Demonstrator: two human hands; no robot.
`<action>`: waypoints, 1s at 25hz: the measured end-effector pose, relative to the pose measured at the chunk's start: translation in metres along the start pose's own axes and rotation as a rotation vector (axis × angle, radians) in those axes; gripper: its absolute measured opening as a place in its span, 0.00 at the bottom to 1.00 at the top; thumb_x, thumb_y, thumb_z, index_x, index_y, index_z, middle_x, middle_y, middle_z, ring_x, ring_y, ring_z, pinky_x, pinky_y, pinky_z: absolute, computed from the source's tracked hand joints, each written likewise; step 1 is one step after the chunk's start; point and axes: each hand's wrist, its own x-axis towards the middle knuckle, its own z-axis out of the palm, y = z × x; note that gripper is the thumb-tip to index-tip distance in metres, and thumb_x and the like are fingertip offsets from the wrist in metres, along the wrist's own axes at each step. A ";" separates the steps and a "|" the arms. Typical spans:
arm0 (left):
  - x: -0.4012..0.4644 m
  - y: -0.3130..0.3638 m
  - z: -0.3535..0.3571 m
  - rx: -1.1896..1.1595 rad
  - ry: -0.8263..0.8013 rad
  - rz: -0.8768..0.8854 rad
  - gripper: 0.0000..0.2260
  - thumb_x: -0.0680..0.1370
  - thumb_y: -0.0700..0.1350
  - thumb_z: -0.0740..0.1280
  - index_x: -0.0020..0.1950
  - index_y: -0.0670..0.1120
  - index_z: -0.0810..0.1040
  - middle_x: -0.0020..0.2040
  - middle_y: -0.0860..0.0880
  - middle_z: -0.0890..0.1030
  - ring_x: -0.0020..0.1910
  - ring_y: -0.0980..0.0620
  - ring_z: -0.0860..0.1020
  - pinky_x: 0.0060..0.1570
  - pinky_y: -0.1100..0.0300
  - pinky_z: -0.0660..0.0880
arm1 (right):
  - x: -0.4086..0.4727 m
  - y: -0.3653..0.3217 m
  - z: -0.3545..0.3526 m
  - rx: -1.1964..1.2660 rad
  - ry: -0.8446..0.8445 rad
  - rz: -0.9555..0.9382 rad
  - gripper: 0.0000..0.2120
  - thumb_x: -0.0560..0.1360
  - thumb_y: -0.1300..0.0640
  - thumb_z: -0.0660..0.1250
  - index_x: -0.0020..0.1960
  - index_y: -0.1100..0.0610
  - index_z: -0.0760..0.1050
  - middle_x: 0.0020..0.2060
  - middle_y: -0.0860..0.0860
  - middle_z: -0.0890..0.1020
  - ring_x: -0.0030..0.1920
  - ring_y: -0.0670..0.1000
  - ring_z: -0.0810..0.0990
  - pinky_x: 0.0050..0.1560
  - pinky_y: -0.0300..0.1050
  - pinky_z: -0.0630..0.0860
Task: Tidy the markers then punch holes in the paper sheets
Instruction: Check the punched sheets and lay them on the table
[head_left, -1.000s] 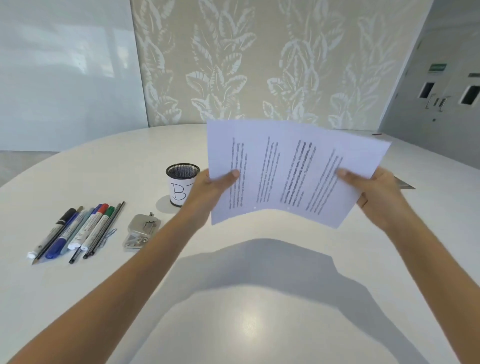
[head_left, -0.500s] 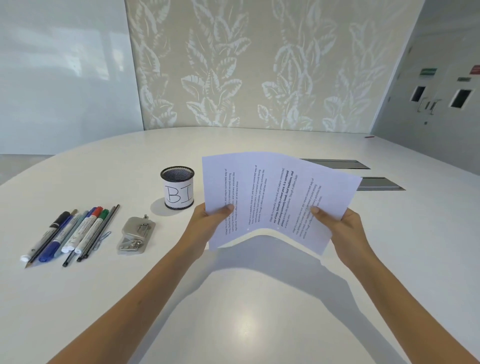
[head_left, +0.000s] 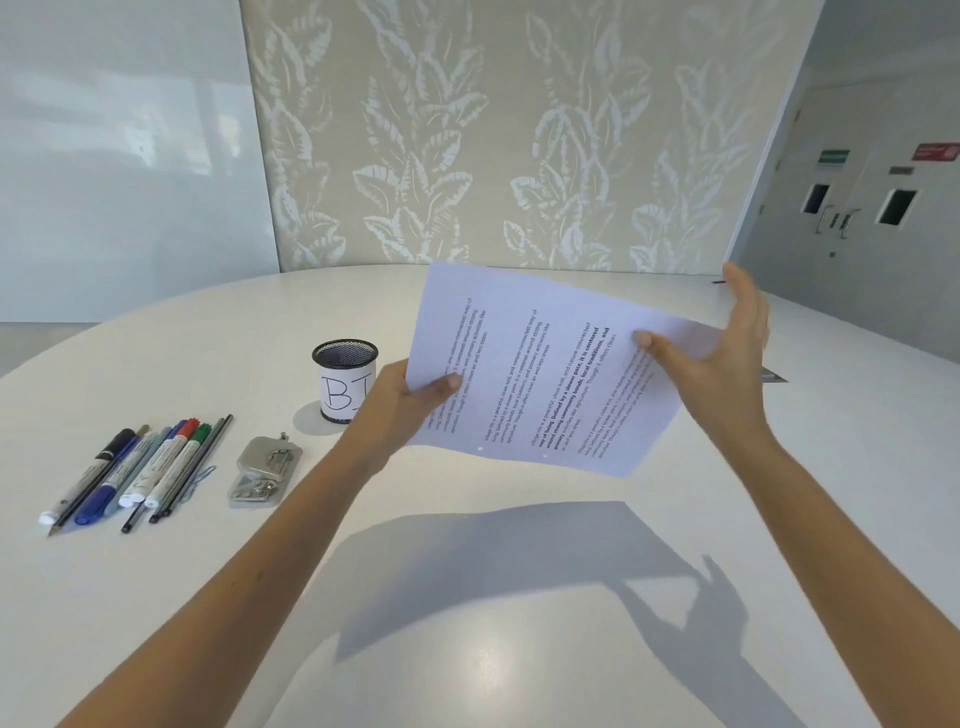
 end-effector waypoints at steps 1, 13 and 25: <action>0.003 0.008 -0.001 0.029 -0.022 0.005 0.06 0.77 0.43 0.68 0.47 0.54 0.82 0.43 0.60 0.86 0.44 0.59 0.83 0.44 0.63 0.80 | 0.010 -0.010 -0.004 -0.116 -0.062 -0.116 0.39 0.68 0.49 0.76 0.72 0.53 0.61 0.70 0.50 0.66 0.73 0.53 0.60 0.72 0.49 0.57; 0.020 0.009 0.006 0.226 0.302 -0.049 0.32 0.74 0.46 0.71 0.74 0.45 0.60 0.72 0.46 0.67 0.71 0.50 0.65 0.69 0.53 0.63 | 0.012 -0.028 -0.020 0.066 -0.328 0.109 0.06 0.72 0.55 0.73 0.46 0.57 0.82 0.44 0.60 0.86 0.41 0.56 0.82 0.51 0.57 0.78; 0.006 -0.050 0.095 -0.023 -0.101 -0.512 0.11 0.77 0.36 0.66 0.57 0.33 0.78 0.57 0.36 0.82 0.50 0.43 0.81 0.53 0.54 0.81 | -0.026 0.093 -0.022 0.149 -0.325 0.785 0.06 0.76 0.63 0.67 0.49 0.66 0.79 0.44 0.61 0.82 0.39 0.55 0.78 0.38 0.43 0.70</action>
